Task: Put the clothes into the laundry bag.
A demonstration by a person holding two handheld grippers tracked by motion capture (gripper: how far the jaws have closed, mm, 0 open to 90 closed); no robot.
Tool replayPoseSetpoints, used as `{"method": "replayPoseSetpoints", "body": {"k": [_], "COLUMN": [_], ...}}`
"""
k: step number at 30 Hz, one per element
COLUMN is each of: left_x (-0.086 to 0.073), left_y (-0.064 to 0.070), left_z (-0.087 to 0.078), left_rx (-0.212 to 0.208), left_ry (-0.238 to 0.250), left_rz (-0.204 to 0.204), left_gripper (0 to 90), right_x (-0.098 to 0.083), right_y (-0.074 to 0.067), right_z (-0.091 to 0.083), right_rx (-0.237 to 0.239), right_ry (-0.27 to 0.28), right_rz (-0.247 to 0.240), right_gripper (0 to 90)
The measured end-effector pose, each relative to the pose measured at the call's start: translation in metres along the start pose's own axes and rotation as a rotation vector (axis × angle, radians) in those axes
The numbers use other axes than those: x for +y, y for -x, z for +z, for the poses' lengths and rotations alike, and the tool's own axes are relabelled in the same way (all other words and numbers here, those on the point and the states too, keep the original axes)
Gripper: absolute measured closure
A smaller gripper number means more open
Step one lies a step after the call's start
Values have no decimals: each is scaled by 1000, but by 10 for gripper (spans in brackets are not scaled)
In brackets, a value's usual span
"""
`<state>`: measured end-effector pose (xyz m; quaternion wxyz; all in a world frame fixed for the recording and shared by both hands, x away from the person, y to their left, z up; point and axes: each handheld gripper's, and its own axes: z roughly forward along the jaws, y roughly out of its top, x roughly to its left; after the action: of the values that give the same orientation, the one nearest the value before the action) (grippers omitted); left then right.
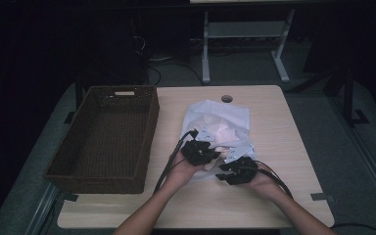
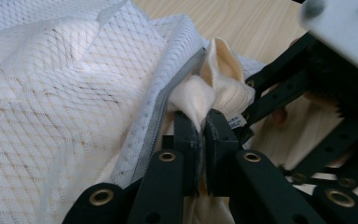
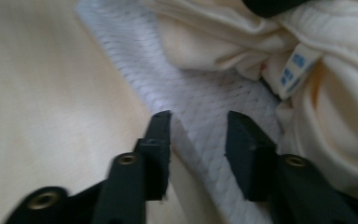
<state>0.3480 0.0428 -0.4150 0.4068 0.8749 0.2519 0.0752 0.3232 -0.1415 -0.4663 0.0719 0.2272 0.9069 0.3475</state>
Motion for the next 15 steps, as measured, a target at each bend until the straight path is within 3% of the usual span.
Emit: {"method": "replayPoseSetpoints", "body": {"k": [5,7,9,13,15], "left_x": [-2,-4,-6,-8,-8], "left_y": [1,2,4,6,6], "left_z": [3,8,13,25,29], "left_rx": [5,8,15,73,95], "left_ry": [-11,-25,-45,-81,-86], "left_rz": [5,9,26,76,81], "left_gripper": [847,847,847,847,848], "right_x": [-3,-3,-3,-4,-4], "right_y": [3,4,1,2,1], "right_z": [1,0,-1,-4,-5], "right_rx": [-44,-39,-45,-29,-23], "right_ry": [23,23,15,1,-4], "right_rz": [20,26,0,-1,-5], "right_gripper": [892,900,900,900,900]}}
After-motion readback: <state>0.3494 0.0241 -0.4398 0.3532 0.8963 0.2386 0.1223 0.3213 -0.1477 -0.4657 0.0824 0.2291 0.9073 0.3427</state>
